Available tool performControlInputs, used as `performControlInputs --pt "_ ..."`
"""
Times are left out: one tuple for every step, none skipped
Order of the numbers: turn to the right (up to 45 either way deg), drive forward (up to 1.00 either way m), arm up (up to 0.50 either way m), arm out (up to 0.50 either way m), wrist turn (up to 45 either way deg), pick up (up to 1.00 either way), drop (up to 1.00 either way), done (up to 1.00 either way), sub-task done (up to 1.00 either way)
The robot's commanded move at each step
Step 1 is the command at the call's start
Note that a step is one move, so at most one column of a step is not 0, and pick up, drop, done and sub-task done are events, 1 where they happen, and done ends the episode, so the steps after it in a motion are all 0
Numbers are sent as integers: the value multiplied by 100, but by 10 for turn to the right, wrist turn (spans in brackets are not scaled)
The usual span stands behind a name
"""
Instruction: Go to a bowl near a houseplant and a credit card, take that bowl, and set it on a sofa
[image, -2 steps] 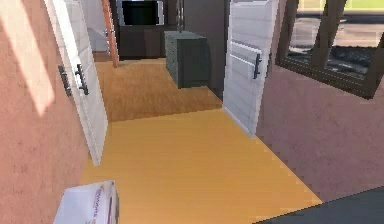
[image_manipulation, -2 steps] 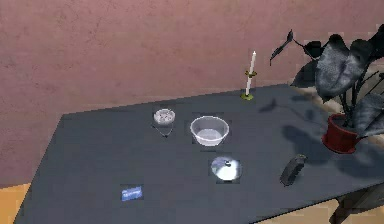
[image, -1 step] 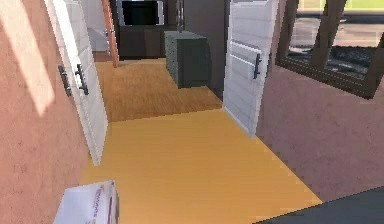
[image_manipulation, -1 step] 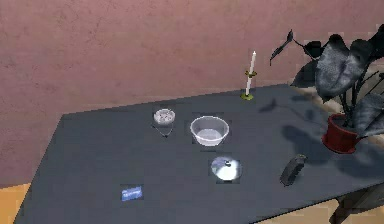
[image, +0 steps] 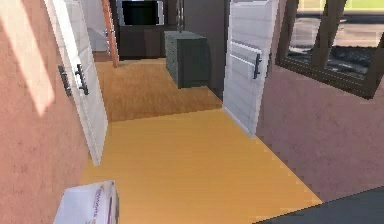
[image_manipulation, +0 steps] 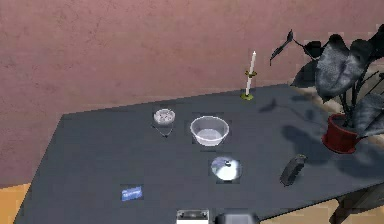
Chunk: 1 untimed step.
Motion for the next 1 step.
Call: performControlInputs --pt "0 0 0 50 0 0 0 0 0"
